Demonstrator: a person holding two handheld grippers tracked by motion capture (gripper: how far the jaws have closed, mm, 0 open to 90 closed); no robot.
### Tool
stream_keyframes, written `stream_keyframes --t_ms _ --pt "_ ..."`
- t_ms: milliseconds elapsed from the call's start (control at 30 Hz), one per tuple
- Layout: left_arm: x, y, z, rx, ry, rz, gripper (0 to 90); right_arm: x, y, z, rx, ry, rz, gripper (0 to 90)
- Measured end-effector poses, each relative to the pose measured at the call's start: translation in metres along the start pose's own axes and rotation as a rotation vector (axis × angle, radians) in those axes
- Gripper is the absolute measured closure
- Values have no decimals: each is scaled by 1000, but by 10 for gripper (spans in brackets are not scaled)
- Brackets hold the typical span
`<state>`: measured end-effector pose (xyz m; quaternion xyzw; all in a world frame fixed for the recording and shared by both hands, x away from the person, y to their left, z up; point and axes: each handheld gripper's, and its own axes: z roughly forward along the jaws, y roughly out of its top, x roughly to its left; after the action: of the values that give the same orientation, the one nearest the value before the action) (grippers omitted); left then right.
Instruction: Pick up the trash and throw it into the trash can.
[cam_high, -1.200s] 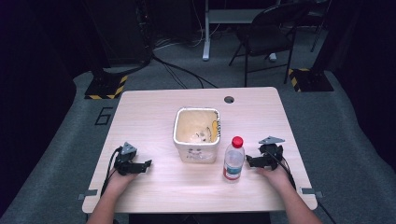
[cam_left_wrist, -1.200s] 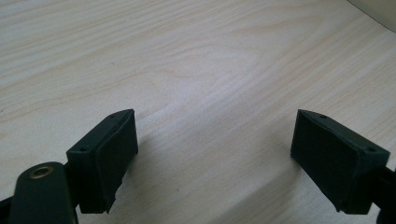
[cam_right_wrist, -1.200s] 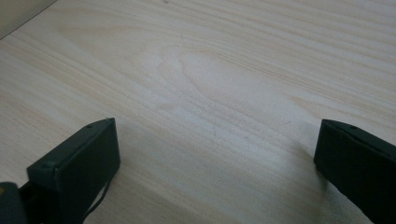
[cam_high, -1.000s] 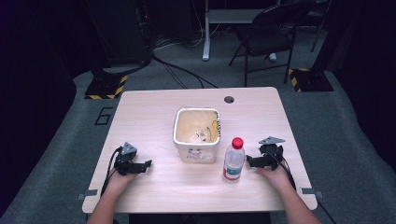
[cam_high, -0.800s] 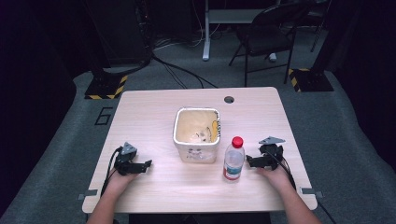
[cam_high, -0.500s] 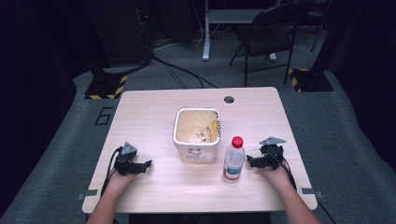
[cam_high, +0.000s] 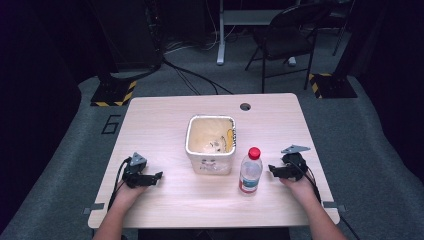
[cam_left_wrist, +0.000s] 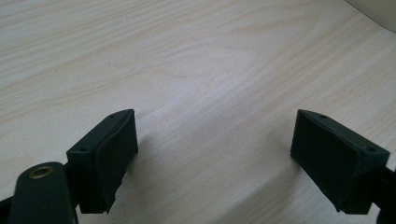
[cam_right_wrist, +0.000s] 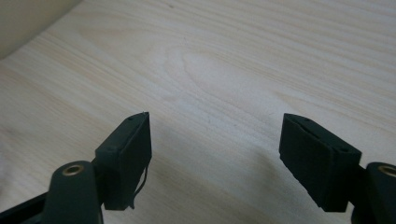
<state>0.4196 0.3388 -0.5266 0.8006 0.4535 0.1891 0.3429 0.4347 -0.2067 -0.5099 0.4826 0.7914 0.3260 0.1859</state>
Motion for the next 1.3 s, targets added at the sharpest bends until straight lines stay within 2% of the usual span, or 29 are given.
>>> stream_keyframes --t_ms 67,133,233,533,700,967,1300 --pt "0 0 0 -1 -1 1 147 0 1 -5 -9 5 -1 252" --pt "0 0 0 -2 -1 1 147 -1 3 -10 -12 10 -25 257" --pt "0 0 0 -3 -1 0 147 -1 5 -17 -17 26 -22 268" --pt "0 0 0 -5 -2 -1 146 2 4 -28 -18 42 -58 280" --pt "0 -1 0 -6 -2 -1 146 2 1 -36 -17 66 -57 280" --pt "0 0 0 -7 -2 -2 146 6 -1 -51 -27 117 -80 274" --pt "0 -1 0 -9 -2 -2 146 20 -5 -70 -34 205 -117 253"
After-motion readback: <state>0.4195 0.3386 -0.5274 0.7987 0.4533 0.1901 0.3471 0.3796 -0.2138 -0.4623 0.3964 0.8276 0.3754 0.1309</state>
